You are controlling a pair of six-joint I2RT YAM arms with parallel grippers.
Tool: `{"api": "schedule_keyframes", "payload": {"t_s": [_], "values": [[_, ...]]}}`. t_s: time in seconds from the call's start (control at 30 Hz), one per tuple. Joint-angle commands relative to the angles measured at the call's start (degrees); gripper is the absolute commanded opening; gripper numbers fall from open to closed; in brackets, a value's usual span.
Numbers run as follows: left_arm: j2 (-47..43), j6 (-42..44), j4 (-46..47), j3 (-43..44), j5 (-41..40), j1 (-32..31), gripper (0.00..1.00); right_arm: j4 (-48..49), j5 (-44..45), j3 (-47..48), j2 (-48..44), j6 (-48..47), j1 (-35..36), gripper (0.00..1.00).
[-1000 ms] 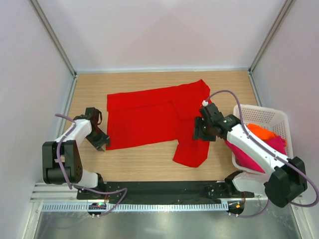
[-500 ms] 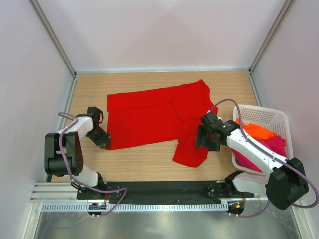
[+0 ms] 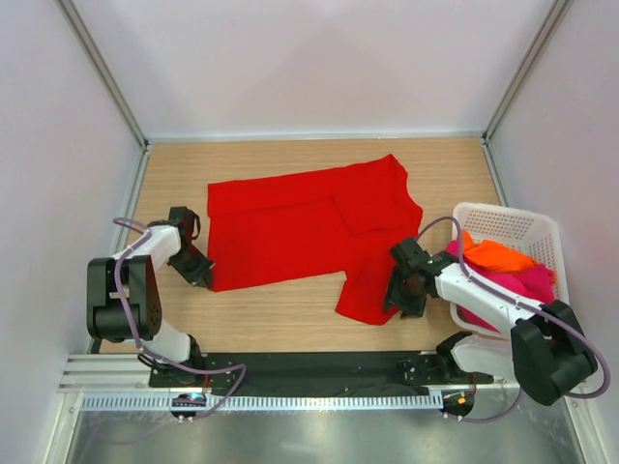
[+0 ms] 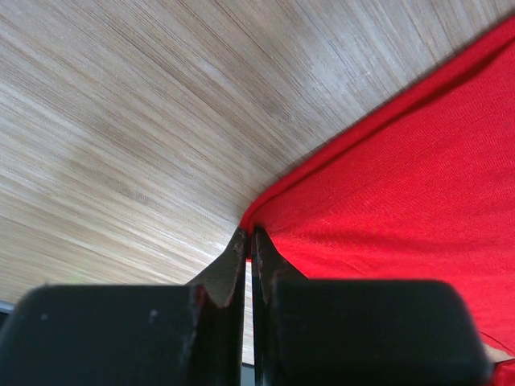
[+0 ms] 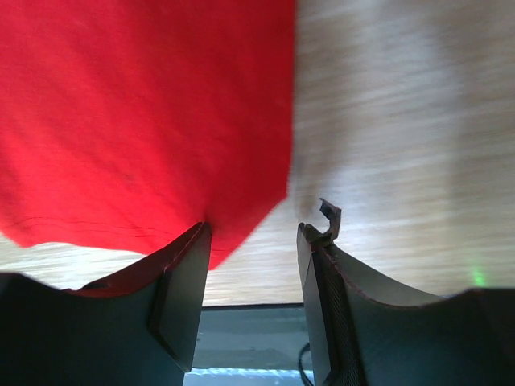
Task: Fold and stack the t-shirts
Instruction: Fold the tshirt
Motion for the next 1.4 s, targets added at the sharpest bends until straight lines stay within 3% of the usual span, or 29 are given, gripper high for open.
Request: {"api": "schedule_keyframes", "payload": {"t_s": [0.0,0.13,0.2,0.37,0.5,0.57,0.6,0.63,0.67,0.8,1.07,1.2,1.23,1.37], "values": [[2.15,0.78,2.83,-1.61,-0.92,-0.08,0.0,6.38,-2.77,-0.53,0.24,2.19,-0.19,0.54],[1.54,1.22,2.22,-0.9,0.05,-0.17,0.0,10.6,-4.36,-2.03,0.59,4.91,-0.28,0.48],[0.92,1.3,1.95,-0.73,0.31,-0.17,0.0,10.96,-3.83,-1.25,0.15,6.14,-0.19,0.32],[-0.57,1.39,1.34,-0.72,0.14,-0.17,0.0,12.01,-3.92,3.5,1.11,8.08,-0.28,0.07],[-1.72,1.31,1.42,-0.73,0.66,-0.08,0.0,12.54,-4.97,13.42,8.92,7.38,-0.28,0.04],[-1.54,1.74,1.25,-0.03,0.67,-0.08,0.0,14.47,-6.64,19.64,15.51,6.16,-0.45,0.15],[-1.28,1.92,1.07,0.41,0.75,-0.17,0.0,14.47,-7.34,22.11,18.14,5.37,-0.45,0.24],[-1.02,2.18,0.81,0.68,0.67,-0.08,0.0,12.99,-8.3,24.75,20.26,4.49,-0.45,0.41],[-0.84,2.45,0.72,1.03,0.66,-0.08,0.0,11.33,-7.97,29.74,24.02,2.48,-0.54,0.45],[-0.58,3.24,0.54,2.17,0.67,-0.17,0.0,5.95,-6.12,32.6,23.98,-1.4,-0.54,0.51],[-1.1,4.2,0.28,1.3,0.66,-0.08,0.0,7.17,-4.18,21.01,12.55,-2.82,-0.63,0.49],[-1.19,4.91,0.19,0.77,2.69,-0.08,0.0,8.85,-6.73,20.73,13.77,-0.36,-0.54,0.63],[-1.28,5.0,0.19,0.68,2.77,-0.17,0.0,8.76,-6.21,20.99,14.9,0.43,-0.63,0.73],[-1.19,5.17,0.19,0.85,3.04,-0.08,0.0,5.52,-3.05,26.6,20.09,1.4,-0.02,0.78]]}}
